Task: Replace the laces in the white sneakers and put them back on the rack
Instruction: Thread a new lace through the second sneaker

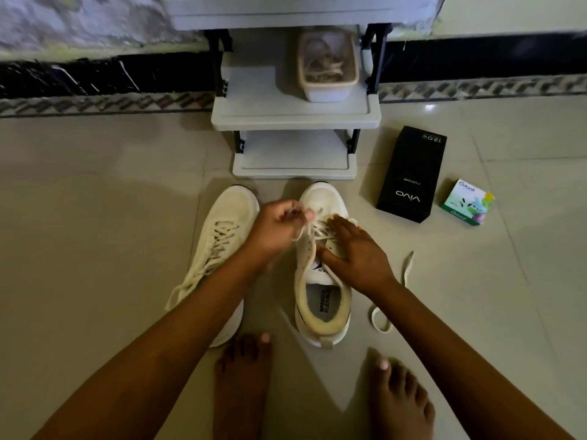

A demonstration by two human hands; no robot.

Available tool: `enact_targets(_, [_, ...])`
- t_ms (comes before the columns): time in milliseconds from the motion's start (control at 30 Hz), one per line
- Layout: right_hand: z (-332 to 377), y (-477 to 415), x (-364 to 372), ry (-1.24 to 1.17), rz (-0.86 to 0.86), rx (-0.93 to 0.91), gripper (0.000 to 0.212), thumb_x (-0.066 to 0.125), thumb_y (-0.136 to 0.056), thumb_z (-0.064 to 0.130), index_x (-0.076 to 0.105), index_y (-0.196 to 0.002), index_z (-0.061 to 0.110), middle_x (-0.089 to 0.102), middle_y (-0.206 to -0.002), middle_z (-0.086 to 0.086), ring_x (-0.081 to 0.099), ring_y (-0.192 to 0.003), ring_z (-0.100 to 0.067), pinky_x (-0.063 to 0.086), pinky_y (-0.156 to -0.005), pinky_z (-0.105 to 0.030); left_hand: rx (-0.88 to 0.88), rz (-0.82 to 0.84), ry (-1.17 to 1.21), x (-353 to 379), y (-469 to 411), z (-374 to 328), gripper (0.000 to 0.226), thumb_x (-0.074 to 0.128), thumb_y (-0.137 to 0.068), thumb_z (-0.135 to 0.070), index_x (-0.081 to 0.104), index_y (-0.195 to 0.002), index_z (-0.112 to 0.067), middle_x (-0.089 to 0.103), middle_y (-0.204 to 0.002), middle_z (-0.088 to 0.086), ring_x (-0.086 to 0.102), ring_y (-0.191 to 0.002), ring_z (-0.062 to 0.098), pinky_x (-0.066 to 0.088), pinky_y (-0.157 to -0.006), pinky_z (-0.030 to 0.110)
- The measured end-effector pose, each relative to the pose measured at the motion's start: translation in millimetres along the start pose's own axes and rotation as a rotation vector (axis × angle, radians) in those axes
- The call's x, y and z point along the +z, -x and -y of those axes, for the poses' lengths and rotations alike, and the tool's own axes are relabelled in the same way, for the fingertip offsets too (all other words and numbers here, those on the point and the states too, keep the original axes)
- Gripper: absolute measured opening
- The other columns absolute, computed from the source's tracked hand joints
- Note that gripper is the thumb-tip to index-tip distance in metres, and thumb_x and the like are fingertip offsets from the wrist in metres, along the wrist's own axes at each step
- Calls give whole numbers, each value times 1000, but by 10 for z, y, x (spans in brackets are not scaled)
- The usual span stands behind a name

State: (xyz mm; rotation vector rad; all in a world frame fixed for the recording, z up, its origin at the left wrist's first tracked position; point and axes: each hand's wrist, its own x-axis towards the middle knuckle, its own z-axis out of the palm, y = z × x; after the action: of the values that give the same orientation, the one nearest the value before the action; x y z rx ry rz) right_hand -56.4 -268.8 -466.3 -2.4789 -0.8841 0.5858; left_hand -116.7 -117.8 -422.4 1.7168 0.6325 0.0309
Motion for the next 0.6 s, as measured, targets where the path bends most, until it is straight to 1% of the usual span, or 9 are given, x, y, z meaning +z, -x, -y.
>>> enact_targets(67, [-18, -4, -7, -7, 5, -8, 76, 36, -84, 67, 27, -147, 25, 26, -154, 5, 31, -138, -19, 32, -107, -33, 38, -45, 247, -125, -15, -212, 10, 57, -91, -15, 65, -87, -19, 62, -76, -7, 56, -65, 0, 45, -63, 16])
enact_targets(133, [-29, 1, 4, -11, 7, -12, 70, 42, -89, 62, 27, -147, 26, 26, -154, 5, 31, -138, -19, 32, -107, -33, 93, -95, 327, -250, -63, -329, 10, 57, -92, -17, 64, -85, -18, 55, -68, -9, 48, -59, 0, 42, -63, 17])
enact_targets(167, [-32, 7, 11, -16, 7, -11, 71, 41, -89, 63, 27, -147, 26, 26, -154, 5, 31, -138, -19, 31, -108, -33, 109, -111, 302, -277, -84, -333, 9, 57, -92, -17, 62, -85, -16, 52, -66, -9, 46, -59, 0, 41, -63, 18])
enact_targets(233, [-30, 12, 17, -9, -4, -14, 81, 31, -82, 73, 29, -147, 25, 29, -153, 3, 30, -138, -19, 27, -110, -33, 87, -98, 120, -241, -89, -262, 6, 58, -92, -18, 62, -92, -14, 55, -76, -5, 49, -67, 2, 41, -66, 20])
enact_targets(300, [-29, 10, 27, 44, -26, -26, 92, 15, -72, 78, 32, -145, 24, 31, -152, 2, 25, -140, -20, 20, -113, -34, -8, -4, -120, -143, -64, -53, 19, 61, -89, -23, 60, -107, -17, 58, -95, -6, 54, -86, 9, 44, -74, 25])
enact_targets(367, [-33, -5, 28, 80, -35, -29, 95, 12, -69, 77, 33, -145, 23, 31, -152, 2, 19, -142, -21, 16, -114, -33, -42, 82, -294, -49, -12, 162, 26, 64, -88, -25, 60, -112, -17, 58, -106, -5, 56, -99, 13, 47, -83, 28])
enact_targets(433, [-38, -18, 32, 56, -30, -23, 92, 21, -72, 76, 32, -145, 22, 30, -153, 1, 20, -142, -19, 16, -114, -32, 37, 39, -343, 8, 8, 275, 17, 65, -87, -25, 65, -101, -14, 63, -98, -3, 61, -96, 17, 48, -85, 29])
enact_targets(500, [-38, -22, 40, 13, -20, -10, 87, 29, -75, 72, 31, -146, 21, 30, -153, 0, 26, -140, -19, 21, -113, -31, 84, -4, -431, 15, -8, 278, 13, 64, -88, -24, 66, -92, -12, 64, -88, -2, 61, -86, 16, 48, -82, 29])
enact_targets(600, [-39, -11, 45, -4, -15, 1, 96, 20, -68, 78, 31, -146, 22, 30, -152, 0, 30, -138, -19, 24, -112, -33, 82, 50, -613, 2, -74, 189, 15, 57, -92, -26, 65, -90, -13, 65, -88, 2, 59, -84, 18, 46, -78, 28])
